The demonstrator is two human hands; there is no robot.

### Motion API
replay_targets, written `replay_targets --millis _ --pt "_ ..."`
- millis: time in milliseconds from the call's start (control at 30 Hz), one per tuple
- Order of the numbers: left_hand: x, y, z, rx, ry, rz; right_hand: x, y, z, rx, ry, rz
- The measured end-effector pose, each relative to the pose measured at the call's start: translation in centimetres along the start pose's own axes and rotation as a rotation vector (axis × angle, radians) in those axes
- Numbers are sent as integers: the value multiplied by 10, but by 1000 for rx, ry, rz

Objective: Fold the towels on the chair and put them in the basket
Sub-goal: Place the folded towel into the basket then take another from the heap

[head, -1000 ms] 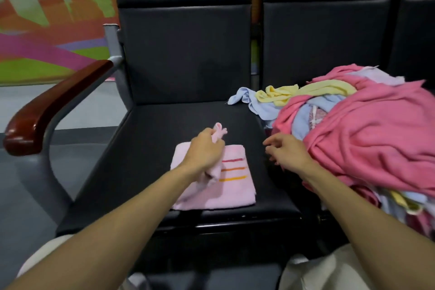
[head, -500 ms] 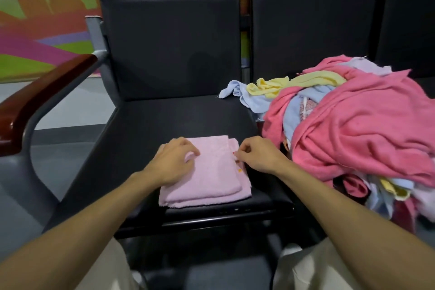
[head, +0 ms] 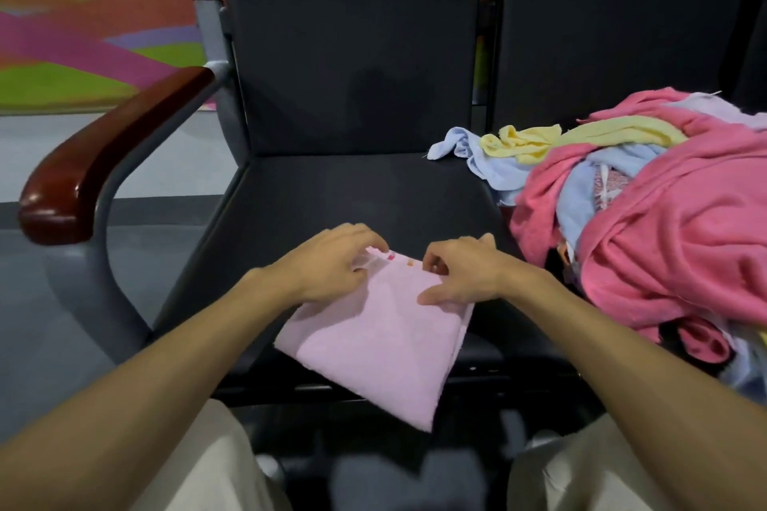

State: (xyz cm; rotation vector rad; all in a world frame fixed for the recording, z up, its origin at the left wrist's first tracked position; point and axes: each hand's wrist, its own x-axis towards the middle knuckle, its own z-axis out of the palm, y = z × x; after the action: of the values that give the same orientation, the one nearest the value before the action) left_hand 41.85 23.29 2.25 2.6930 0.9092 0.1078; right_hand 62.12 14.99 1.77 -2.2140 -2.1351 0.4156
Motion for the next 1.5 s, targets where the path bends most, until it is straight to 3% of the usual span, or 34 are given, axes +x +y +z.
replay_targets --millis 167,300,533,700,800,900,1000,1100,1167,1233,1333,1400,1500 --pt "22 -17 2 93 -235 3 -1 5 3 86 -32 -13" --pt "34 -23 -6 58 -278 19 1 7 4 188 14 -30" --pt "48 -19 -24 -225 -144 52 0 18 -2 363 58 129" --pt "67 -15 15 -186 78 -18 6 20 9 202 120 221" --pt "65 -15 41 -265 131 -130 8 19 15 179 134 218" --pt "52 -18 36 -294 188 -133 6 17 18 48 233 198" --pt "25 -18 21 -225 180 -37 -5 9 9 81 364 -9" --pt "-8 -16 10 -254 159 75 -24 -6 5 127 146 -227" --pt "-29 -21 8 -304 25 110 -35 -17 4 54 -37 -205" --pt "-42 -31 12 -248 -120 124 -42 -22 3 -51 -113 -132" --pt "-51 -43 16 -200 -130 119 -44 -22 5 -180 -223 -77" --pt "-54 -44 18 -195 -105 110 -44 -22 10 -189 -241 -94" --pt "-53 -46 21 -176 -62 102 -38 -21 18 -176 -18 -230"
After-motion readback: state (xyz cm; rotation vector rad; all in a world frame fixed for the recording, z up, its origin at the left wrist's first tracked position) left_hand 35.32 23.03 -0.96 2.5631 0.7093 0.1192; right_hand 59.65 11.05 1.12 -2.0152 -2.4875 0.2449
